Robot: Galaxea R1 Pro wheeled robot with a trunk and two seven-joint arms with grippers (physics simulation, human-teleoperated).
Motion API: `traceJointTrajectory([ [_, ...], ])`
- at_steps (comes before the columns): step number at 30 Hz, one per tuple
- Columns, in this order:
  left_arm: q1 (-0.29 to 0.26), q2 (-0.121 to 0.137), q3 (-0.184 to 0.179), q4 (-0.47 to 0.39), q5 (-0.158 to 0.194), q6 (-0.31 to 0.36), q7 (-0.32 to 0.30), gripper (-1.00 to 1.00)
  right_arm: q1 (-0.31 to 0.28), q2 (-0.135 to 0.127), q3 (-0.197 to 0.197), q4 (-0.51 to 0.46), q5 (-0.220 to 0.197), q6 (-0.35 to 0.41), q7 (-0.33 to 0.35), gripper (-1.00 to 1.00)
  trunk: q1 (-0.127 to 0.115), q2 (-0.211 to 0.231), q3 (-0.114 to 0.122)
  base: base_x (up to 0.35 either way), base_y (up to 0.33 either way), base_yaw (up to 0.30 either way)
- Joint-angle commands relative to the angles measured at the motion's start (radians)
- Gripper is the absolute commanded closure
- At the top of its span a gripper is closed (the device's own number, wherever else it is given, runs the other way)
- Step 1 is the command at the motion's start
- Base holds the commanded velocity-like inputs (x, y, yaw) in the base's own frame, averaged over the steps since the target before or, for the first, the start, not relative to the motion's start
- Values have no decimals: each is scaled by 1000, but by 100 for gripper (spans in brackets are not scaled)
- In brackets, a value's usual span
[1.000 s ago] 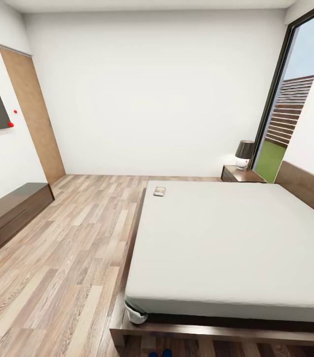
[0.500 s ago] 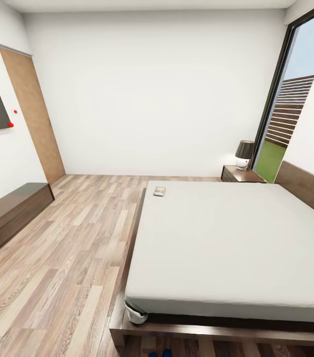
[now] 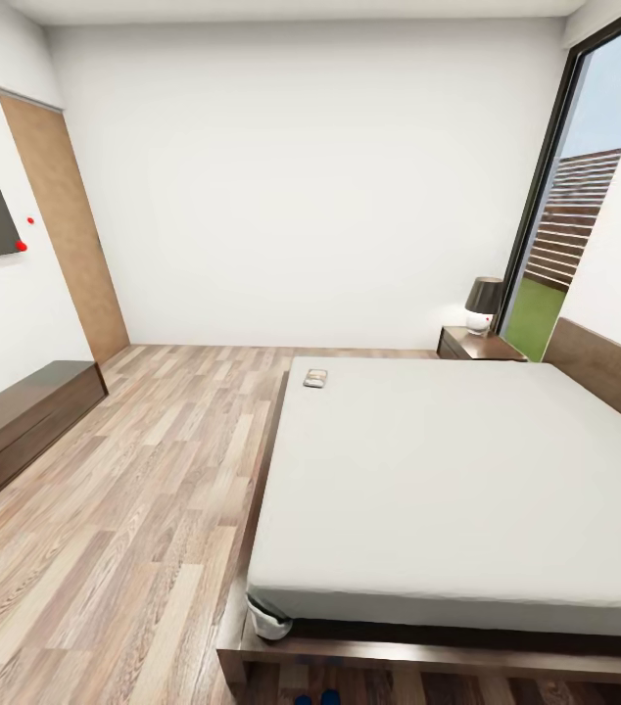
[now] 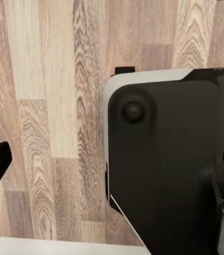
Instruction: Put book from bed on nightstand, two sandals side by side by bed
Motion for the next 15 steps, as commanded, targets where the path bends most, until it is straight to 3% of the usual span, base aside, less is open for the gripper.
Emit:
traceJointTrajectory([
  [1,-1,0,-8,0,5,-2,4,-100,-2,1,9,2,-10,1,1,-100,1,-2,-2,0,0,0],
  [7,-1,-2,-8,0,5,-3,4,-100,-2,0,9,3,-9,1,0,-100,1,-2,-3,0,0,84],
  [15,-1,-4,-8,-1,5,-2,4,-100,-1,0,11,3,-8,1,-4,-100,1,-2,-7,0,0,208],
])
